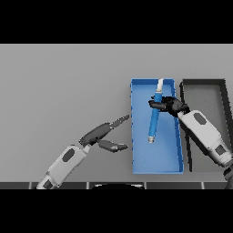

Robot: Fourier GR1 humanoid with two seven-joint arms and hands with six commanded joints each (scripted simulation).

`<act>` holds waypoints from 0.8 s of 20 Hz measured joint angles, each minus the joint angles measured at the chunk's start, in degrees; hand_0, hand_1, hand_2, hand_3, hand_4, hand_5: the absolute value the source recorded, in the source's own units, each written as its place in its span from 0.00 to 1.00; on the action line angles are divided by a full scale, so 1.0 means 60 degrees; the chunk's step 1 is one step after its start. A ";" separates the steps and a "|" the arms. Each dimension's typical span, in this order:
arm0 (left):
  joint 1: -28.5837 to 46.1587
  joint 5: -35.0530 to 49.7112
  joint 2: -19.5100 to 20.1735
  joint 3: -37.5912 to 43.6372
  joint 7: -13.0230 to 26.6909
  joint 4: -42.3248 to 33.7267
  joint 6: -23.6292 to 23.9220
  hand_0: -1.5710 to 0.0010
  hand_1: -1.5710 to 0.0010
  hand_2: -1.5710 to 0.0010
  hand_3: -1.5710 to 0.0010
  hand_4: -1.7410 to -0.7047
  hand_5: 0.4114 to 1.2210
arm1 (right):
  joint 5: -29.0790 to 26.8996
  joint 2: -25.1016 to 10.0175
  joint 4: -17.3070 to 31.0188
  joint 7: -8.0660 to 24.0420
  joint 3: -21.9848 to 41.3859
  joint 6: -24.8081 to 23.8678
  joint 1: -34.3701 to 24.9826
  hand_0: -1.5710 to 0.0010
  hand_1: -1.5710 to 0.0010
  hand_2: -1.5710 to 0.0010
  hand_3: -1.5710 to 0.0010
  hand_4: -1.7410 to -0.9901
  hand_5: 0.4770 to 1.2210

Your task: Pick up the blue pipe and place it into the blue bin.

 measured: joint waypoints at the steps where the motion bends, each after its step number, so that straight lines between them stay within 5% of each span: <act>1: -0.0047 0.0028 -0.0005 0.0026 -0.0004 -0.0019 -0.0005 1.00 1.00 1.00 1.00 0.81 0.05 | 0.0178 0.0011 0.0137 -0.0240 0.0064 0.0143 0.0008 0.93 0.94 0.94 0.95 0.82 0.46; 6: 0.0026 0.0037 -0.0054 -0.0027 -0.0096 -0.0015 -0.0033 1.00 1.00 1.00 1.00 0.80 0.06 | 0.0655 0.0208 0.0458 -0.0456 0.0261 -0.0067 -0.0110 0.98 0.98 0.98 0.98 0.82 0.31; 16: 0.0136 0.0093 -0.0106 -0.0043 -0.0109 0.0070 -0.0060 1.00 1.00 1.00 1.00 0.79 0.07 | 0.0441 0.0134 0.0378 -0.0859 0.0101 0.0221 -0.0003 0.99 0.99 0.99 1.00 0.82 0.27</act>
